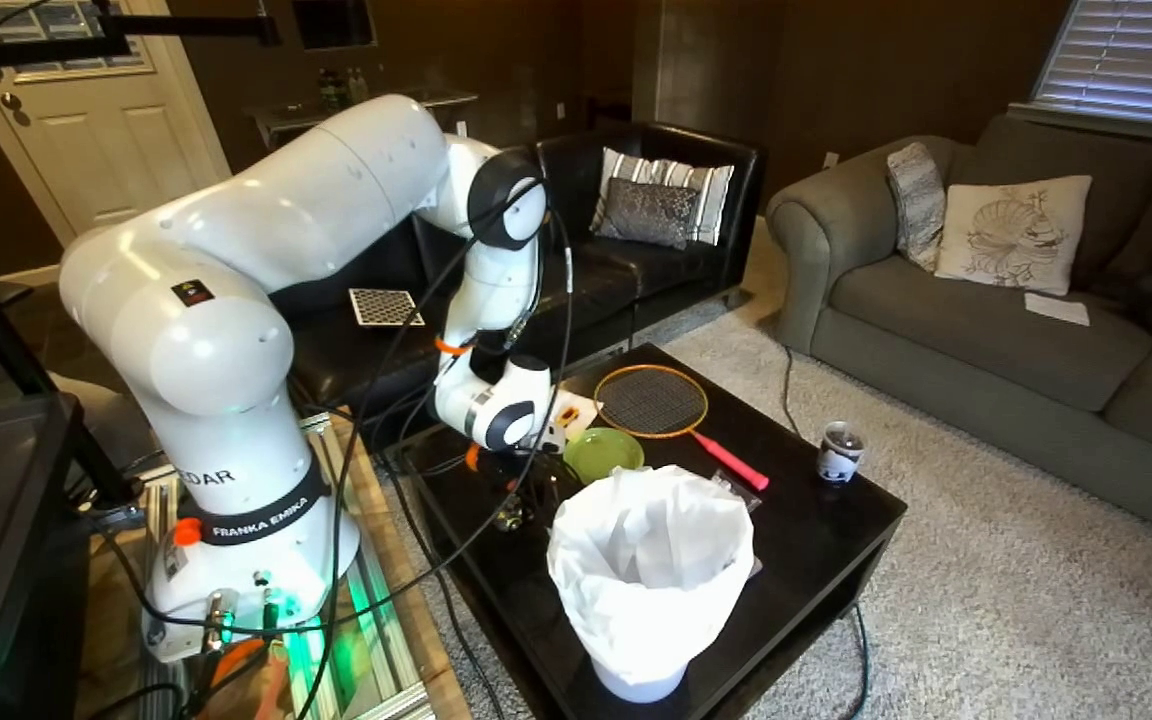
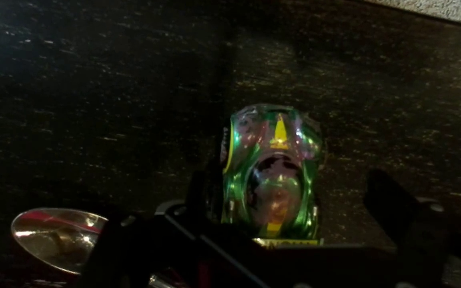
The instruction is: Turn the car to the left
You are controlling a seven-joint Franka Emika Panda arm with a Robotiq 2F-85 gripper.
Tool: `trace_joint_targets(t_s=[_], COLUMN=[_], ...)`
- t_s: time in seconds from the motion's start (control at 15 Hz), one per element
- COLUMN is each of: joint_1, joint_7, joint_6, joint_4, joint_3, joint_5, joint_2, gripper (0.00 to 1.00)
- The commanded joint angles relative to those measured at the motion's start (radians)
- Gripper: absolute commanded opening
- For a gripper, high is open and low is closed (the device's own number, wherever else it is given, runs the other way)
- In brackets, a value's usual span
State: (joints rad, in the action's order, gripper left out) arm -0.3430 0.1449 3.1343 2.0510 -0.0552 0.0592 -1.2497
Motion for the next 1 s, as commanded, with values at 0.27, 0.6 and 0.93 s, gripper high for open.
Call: trace_joint_targets(t_s=[0.27, 0.6, 0.93], joint_1=[-0.005, -0.025, -0.011], joint_7=[-0.009, 0.003, 0.043], joint_6=[-0.008, -0.017, -0.005], joint_4=[-0.059, -0.06, -0.045], joint_3=[0.002, 0.02, -0.011], joint_5=[-0.035, -0.049, -0.098], joint_2=[-0.047, -0.046, -0.027], gripper=[0.75, 0.45, 0.44])
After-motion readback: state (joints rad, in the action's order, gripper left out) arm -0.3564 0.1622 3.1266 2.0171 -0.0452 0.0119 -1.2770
